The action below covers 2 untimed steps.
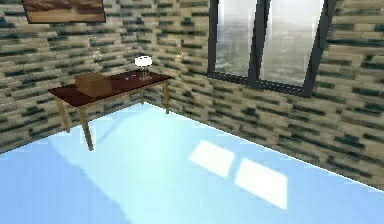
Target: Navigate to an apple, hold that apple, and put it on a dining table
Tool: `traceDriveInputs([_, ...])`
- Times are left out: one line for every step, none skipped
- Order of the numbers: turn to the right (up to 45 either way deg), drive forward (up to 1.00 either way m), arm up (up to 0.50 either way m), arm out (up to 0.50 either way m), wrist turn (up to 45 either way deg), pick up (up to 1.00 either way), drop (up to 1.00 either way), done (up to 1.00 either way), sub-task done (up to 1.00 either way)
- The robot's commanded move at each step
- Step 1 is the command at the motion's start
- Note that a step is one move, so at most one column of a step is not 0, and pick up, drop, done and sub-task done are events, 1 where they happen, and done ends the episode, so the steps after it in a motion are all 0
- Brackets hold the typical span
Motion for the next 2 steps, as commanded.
traceDriveInputs([0.0, 0.25, 0.00, 0.00, 0.0, 0.00, 0.00, 0.00, 0.00])
traceDriveInputs([-12.0, 0.00, 0.00, 0.00, 0.0, 0.00, 0.00, 0.00, 0.00])
